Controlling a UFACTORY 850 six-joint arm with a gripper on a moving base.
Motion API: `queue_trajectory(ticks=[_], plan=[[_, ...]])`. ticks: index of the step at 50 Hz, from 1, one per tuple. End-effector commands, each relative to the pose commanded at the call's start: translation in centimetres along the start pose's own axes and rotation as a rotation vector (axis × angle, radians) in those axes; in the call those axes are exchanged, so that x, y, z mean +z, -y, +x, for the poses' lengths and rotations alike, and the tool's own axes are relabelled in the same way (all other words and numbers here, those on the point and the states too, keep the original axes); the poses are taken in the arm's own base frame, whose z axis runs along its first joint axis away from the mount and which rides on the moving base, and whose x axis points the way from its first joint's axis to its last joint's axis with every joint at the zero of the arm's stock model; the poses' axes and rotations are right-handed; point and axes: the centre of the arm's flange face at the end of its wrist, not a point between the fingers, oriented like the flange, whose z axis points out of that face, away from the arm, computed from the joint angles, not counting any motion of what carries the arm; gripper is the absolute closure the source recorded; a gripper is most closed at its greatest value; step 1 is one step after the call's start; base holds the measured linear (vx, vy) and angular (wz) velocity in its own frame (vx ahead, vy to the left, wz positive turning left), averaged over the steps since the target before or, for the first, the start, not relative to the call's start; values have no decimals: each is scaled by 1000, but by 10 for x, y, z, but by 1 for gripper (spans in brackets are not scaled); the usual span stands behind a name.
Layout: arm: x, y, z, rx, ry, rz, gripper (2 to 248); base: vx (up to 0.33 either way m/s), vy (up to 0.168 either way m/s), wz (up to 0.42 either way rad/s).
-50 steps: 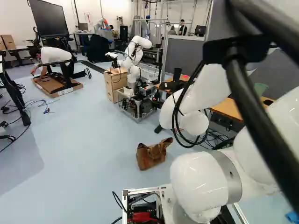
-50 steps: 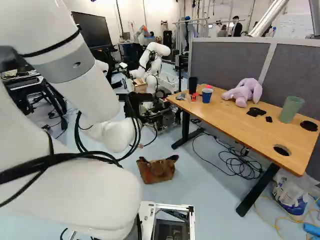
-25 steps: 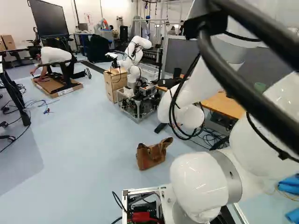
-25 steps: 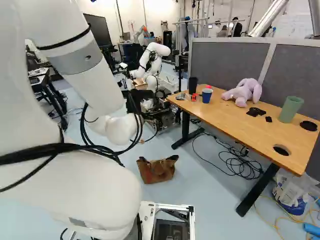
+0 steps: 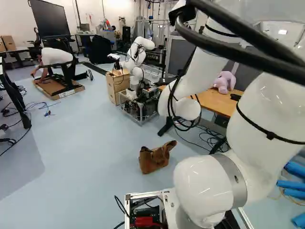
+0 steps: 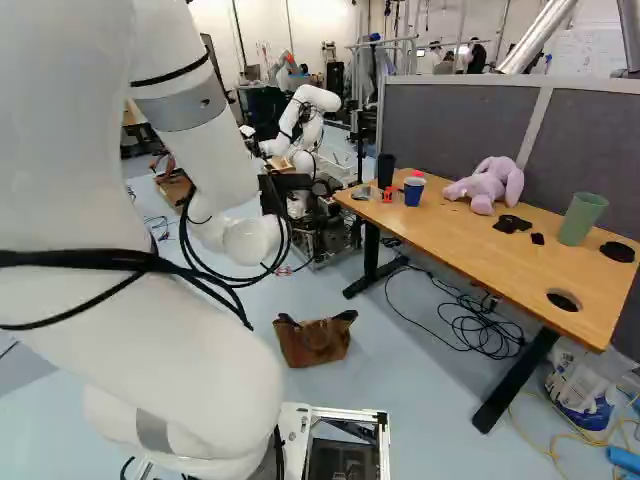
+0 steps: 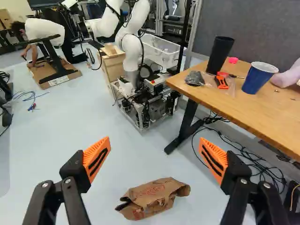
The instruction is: Pick up the bag on the ground and place it on the table
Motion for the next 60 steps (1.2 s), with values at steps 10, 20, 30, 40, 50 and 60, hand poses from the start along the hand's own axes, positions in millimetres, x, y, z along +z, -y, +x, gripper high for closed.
queue_trajectory(ticks=[10, 20, 30, 40, 50, 60], plan=[[19, 1, 6, 5, 33, -4, 3, 0, 0, 0], [37, 2, 11, 12, 71, -9, 3, 0, 0, 0], [56, 2, 14, 23, 120, -16, 3, 0, 0, 0], [77, 3, 13, 34, 181, -23, 3, 0, 0, 0], [101, 4, 7, 45, 250, -31, 3, 0, 0, 0], [125, 6, 0, 57, 318, -38, 3, 0, 0, 0]])
